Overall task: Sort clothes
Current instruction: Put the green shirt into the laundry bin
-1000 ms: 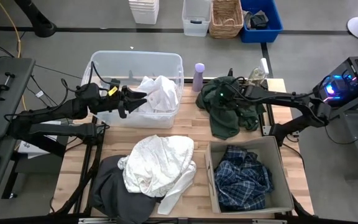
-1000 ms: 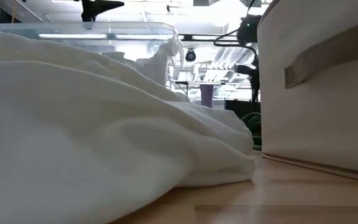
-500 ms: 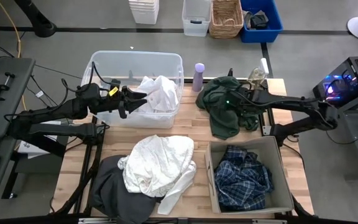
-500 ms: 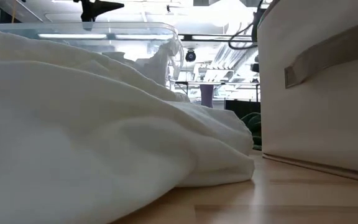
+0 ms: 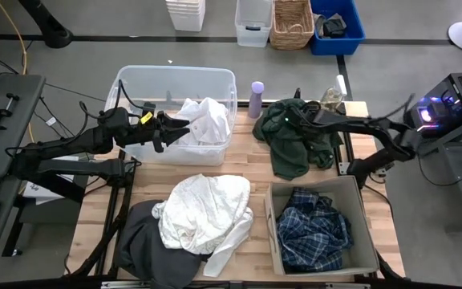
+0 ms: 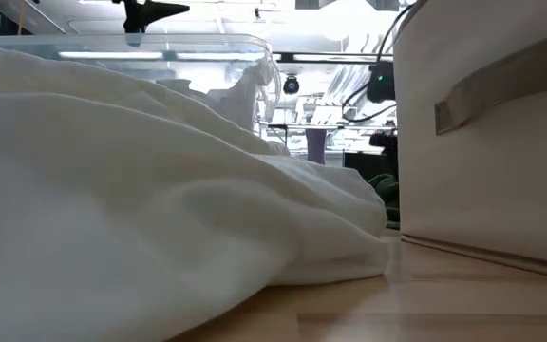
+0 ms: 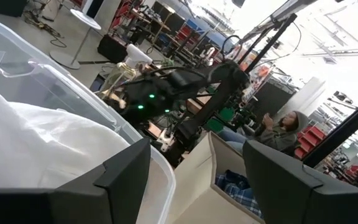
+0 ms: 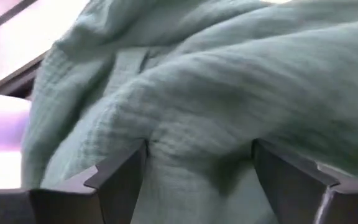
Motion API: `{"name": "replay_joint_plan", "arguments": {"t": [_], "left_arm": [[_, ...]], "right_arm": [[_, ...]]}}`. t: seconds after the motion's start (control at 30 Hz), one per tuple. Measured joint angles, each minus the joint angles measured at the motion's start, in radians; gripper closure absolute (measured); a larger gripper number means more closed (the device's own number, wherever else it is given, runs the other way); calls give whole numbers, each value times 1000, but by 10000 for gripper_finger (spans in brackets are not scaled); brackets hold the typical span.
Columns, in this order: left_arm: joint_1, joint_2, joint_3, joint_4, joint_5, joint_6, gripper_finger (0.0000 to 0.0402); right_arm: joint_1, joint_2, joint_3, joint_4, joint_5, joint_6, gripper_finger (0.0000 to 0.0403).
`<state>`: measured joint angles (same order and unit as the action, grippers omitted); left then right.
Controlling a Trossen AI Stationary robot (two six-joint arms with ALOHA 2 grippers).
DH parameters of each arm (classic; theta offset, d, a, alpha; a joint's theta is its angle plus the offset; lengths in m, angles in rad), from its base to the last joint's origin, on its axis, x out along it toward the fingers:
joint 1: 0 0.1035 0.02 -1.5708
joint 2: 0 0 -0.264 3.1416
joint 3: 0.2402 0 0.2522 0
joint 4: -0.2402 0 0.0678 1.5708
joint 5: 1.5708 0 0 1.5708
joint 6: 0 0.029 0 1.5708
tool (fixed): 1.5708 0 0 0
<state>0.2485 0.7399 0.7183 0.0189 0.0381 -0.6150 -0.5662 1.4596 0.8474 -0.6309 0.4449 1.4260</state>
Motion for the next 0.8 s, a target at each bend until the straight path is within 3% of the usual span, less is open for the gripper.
{"name": "replay_joint_plan", "arguments": {"t": [0.1, 0.27, 0.33, 0.43, 0.5, 0.63, 0.8], "left_arm": [[0, 0, 0, 0, 0, -2, 156], [0, 0, 0, 0, 0, -21, 156], [0, 0, 0, 0, 0, -21, 156], [0, 0, 0, 0, 0, -21, 156], [0, 0, 0, 0, 0, -21, 156], [0, 0, 0, 1, 0, -20, 156], [0, 0, 0, 1, 0, -20, 156]], "right_arm": [[-22, 77, 0, 71, -39, -5, 114], [-14, 199, 3, 14, -132, 11, 146], [15, 225, 2, 3, -134, -14, 190], [80, 228, -16, 0, -159, -69, 305], [134, 203, -29, -27, -163, -117, 370], [228, 91, -41, -133, -188, -91, 375], [327, -199, -27, -195, 19, 13, 375]]}}
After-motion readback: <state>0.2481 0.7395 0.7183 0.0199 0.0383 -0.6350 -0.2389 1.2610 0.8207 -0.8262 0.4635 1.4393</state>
